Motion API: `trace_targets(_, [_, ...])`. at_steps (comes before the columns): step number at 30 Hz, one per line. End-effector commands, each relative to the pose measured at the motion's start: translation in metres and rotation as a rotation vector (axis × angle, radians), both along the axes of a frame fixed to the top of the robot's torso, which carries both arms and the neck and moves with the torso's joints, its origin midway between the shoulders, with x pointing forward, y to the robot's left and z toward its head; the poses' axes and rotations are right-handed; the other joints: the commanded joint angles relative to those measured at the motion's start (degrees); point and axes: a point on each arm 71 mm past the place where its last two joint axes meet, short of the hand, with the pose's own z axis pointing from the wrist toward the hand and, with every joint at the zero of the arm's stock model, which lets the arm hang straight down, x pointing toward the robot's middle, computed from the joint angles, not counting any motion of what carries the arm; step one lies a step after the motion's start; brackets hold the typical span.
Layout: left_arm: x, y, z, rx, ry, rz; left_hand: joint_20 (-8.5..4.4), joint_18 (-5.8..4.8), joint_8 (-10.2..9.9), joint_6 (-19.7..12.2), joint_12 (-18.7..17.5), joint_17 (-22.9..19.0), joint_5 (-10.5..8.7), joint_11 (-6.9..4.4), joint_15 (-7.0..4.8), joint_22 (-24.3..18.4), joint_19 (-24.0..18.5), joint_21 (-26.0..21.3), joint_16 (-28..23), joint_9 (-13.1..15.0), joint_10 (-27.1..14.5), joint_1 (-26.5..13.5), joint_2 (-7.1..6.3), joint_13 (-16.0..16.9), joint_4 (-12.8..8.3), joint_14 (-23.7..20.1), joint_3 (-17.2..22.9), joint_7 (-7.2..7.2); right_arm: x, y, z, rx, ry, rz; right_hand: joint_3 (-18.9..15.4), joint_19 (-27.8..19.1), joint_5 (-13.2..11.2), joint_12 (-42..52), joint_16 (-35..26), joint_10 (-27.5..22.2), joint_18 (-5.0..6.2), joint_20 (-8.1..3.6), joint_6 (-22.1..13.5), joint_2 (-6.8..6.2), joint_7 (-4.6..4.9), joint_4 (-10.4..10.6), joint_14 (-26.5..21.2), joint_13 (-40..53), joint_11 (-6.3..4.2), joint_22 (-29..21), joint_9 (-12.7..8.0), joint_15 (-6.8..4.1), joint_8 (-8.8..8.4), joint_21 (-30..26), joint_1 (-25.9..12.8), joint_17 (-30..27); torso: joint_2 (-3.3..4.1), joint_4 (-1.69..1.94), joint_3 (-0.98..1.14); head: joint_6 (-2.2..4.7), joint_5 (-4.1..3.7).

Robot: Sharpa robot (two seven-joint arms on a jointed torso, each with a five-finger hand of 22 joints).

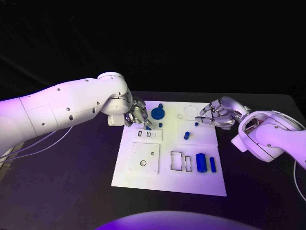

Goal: Assemble the parts on the task board

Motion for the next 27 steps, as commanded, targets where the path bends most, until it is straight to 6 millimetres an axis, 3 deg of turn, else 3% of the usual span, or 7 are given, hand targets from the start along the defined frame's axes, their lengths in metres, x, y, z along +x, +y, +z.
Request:
trace_targets(1, [-0.001,-0.002,-0.002,0.067,0.079,-0.087,0.16,-0.22,0.17,-0.11,-0.34,15.10,0.20,0.31,0.51,-0.01,-0.39,-0.34,0.21,-0.03,-0.21,-0.18,0.54,-0.02,-11.83,5.96,11.53,0.15,0.000,0.001,-0.001,-0.013,0.005,0.009,-0.46,-0.20,0.30,-0.20,-0.39,-0.32,0.29,-0.05,-0.41,0.35,-0.08,0.04,4.57,-0.04,-0.10,-0.02,0.08,-0.06,0.28,-0.26,0.19,9.59,-0.04,0.06,-0.03,-0.08,0.06])
trace_targets(15, [0.014,-0.017,-0.004,0.158,0.050,-0.110,0.27,-0.46,0.00,0.09,0.76,15.10,2.35,0.37,0.59,1.00,0.37,0.52,0.21,-0.06,0.47,-1.15,1.08,1.22,-13.35,5.96,11.02,0.23,0.000,0.002,-0.001,-0.013,0.002,0.005,-0.48,-0.18,0.49,-0.20,-0.35,-0.32,0.29,-0.05,-0.44,0.34,-0.08,0.01,4.59,-0.05,-0.11,-0.01,0.09,-0.06,0.29,-0.26,0.28,9.69,0.00,0.05,-0.05,-0.20,0.50])
trace_targets(19, [0.016,-0.022,-0.005,0.163,0.029,-0.101,0.27,-0.52,-0.04,0.19,1.42,15.10,3.62,0.34,0.57,1.32,0.67,0.77,0.21,-0.04,0.84,-1.71,1.40,1.94,-14.00,5.96,10.67,0.21,0.000,0.003,-0.001,-0.013,0.003,0.005,-0.48,-0.17,0.55,-0.18,-0.37,-0.30,0.28,-0.06,-0.46,0.35,-0.08,-0.01,4.58,-0.02,-0.11,0.01,0.09,-0.06,0.28,-0.24,0.34,9.63,0.08,0.00,-0.09,-0.16,0.51])
trace_targets(23, [0.017,-0.029,-0.007,0.170,0.020,-0.102,0.27,-0.49,0.09,0.49,2.17,15.10,6.22,0.32,0.57,1.40,0.72,0.69,0.21,0.07,1.18,-2.58,1.61,2.75,-14.94,5.96,10.29,0.16,0.000,0.003,-0.001,-0.014,0.004,0.007,-0.48,-0.17,0.55,-0.18,-0.37,-0.30,0.28,-0.06,-0.46,0.35,-0.08,-0.01,4.58,-0.02,-0.11,0.01,0.09,-0.06,0.28,-0.24,0.34,9.63,0.05,0.02,-0.09,-0.23,0.59])
trace_targets(27, [0.017,-0.035,-0.009,0.176,0.024,-0.111,0.27,-0.52,0.09,0.51,2.25,15.10,6.38,0.32,0.57,1.49,0.79,0.77,0.21,0.08,1.23,-2.67,1.59,2.83,-15.01,5.96,10.22,0.17,0.000,0.004,-0.001,-0.014,0.005,0.009,-0.47,-0.20,0.71,-0.24,-0.38,-0.35,0.30,-0.06,-0.51,0.39,-0.07,-0.01,4.58,-0.10,-0.11,-0.04,0.10,-0.06,0.27,-0.34,0.46,9.62,0.13,-0.03,-0.08,-0.25,0.61])
